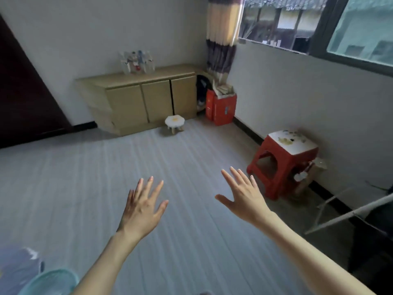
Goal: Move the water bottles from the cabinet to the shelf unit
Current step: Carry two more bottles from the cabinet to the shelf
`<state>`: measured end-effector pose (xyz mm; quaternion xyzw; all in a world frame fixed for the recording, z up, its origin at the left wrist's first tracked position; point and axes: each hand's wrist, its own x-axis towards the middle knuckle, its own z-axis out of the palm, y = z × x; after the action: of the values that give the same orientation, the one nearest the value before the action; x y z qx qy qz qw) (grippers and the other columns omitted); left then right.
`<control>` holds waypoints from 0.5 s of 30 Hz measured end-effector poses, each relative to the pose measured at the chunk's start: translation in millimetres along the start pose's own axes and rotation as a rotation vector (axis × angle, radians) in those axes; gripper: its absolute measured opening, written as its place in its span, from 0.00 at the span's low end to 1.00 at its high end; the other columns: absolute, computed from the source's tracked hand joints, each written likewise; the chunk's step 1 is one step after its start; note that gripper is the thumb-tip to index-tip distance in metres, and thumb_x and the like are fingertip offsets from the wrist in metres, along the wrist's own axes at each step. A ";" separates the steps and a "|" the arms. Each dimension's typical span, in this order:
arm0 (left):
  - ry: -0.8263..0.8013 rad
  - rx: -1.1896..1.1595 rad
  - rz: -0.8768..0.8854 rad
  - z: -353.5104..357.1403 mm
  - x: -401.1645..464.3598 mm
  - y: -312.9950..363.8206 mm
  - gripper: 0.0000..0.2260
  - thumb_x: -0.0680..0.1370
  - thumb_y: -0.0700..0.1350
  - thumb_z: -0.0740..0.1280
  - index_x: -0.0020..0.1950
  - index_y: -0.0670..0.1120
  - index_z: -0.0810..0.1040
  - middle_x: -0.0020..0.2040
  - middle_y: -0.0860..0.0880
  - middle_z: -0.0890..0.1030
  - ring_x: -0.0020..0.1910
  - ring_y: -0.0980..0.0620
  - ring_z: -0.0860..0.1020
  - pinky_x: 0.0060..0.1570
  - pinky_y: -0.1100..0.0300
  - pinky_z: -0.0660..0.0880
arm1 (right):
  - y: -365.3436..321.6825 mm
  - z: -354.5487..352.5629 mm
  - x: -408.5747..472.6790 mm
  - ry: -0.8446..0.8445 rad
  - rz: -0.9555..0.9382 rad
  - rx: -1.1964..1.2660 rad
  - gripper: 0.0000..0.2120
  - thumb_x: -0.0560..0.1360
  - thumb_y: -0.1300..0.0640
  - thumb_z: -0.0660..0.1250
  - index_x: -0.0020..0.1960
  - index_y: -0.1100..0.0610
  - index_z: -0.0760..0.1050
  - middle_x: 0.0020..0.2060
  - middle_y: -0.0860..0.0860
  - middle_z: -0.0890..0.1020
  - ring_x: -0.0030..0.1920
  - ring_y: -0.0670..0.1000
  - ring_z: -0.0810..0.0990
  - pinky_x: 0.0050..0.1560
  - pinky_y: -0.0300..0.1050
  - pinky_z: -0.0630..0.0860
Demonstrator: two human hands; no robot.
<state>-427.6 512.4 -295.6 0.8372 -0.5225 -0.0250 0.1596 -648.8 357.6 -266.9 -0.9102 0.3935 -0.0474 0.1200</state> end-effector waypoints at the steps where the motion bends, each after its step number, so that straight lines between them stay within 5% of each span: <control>1: 0.018 0.009 -0.025 -4.8 21.6 -5.6 0.37 0.67 0.66 0.40 0.73 0.52 0.57 0.75 0.46 0.55 0.75 0.44 0.50 0.71 0.47 0.50 | 0.0 -4.1 28.3 0.003 -0.029 -0.001 0.35 0.74 0.36 0.55 0.75 0.48 0.45 0.76 0.52 0.50 0.76 0.54 0.47 0.74 0.56 0.45; 15: 0.102 0.020 -0.295 -8.4 261.7 -113.7 0.37 0.67 0.66 0.39 0.73 0.54 0.54 0.76 0.49 0.51 0.75 0.48 0.45 0.72 0.50 0.46 | -35.5 -3.0 362.7 -0.058 -0.285 -0.010 0.35 0.75 0.36 0.54 0.75 0.48 0.44 0.76 0.52 0.50 0.76 0.55 0.46 0.74 0.57 0.44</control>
<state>-208.7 329.2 -288.4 0.9067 -0.3850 -0.0005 0.1722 -375.6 116.6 -257.9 -0.9584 0.2570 -0.0356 0.1190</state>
